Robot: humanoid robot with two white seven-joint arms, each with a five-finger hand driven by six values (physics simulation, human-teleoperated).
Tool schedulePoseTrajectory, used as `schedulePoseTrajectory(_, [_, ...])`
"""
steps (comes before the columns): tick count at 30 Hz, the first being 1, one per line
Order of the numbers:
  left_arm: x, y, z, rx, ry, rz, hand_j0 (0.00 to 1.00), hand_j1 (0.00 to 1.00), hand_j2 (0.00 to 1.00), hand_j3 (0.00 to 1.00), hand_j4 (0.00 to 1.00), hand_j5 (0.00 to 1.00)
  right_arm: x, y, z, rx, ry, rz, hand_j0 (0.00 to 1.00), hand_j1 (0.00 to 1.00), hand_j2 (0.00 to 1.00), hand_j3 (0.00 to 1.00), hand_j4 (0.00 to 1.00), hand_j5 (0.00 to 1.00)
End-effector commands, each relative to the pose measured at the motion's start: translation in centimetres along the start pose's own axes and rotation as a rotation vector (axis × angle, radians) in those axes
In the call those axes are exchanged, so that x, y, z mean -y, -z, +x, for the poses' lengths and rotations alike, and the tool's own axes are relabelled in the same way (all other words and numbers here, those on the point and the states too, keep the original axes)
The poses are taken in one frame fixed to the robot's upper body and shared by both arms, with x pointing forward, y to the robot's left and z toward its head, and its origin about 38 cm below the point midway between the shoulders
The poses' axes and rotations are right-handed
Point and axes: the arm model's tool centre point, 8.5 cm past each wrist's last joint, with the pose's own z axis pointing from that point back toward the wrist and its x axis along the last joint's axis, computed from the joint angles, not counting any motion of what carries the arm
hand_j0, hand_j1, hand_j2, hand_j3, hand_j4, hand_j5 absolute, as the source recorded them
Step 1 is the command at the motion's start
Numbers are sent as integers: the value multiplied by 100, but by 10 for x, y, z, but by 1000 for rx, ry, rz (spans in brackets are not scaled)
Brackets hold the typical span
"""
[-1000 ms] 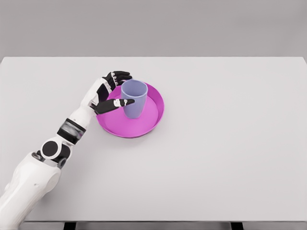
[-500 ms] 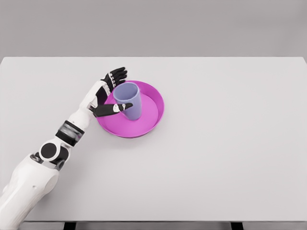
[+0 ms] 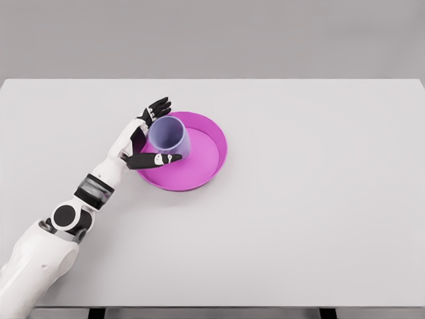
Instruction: Flip the cup with left arm and place it on the plate
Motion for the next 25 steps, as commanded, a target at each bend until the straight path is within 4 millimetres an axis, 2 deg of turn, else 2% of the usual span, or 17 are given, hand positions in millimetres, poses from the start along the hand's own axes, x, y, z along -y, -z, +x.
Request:
schedulePoseTrajectory(1, [1,1,5,13,0,-5,100,100,100,100,100,100,0,0,-1,-2,0,0,100,100,100,100,100,100])
schedulePoseTrajectory(7, [-15,-7,9,8,36,-3,100,100,100,100,100,100,0,0,-1,-2,0,0,100,100,100,100,100,100])
schedulePoseTrajectory(10, [-35,-9,34,72,77,15,100,100,100,100,100,100,0,0,-1,-2,0,0,100,100,100,100,100,100])
schedulePoseTrajectory(12, [-56,-18,51,144,133,34,100,100,100,100,100,100,0,0,0,0,0,0,100,100,100,100,100,100])
schedulePoseTrajectory(15, [-67,-28,58,174,177,30,100,100,100,100,100,100,0,0,-1,-2,0,0,100,100,100,100,100,100])
schedulePoseTrajectory(17, [-84,-52,54,106,230,15,100,100,100,100,100,100,0,0,-1,-2,0,0,100,100,100,100,100,100])
schedulePoseTrajectory(20, [-107,-74,76,89,340,-37,100,100,100,100,100,100,0,0,-1,-2,0,0,100,100,100,100,100,100])
schedulePoseTrajectory(21, [-112,-84,76,49,368,-66,100,100,100,100,100,100,0,0,-1,-2,0,0,100,100,100,100,100,100])
schedulePoseTrajectory(25, [-114,-98,77,-39,426,-283,100,100,100,100,100,100,0,0,-1,-2,0,0,100,100,100,100,100,100])
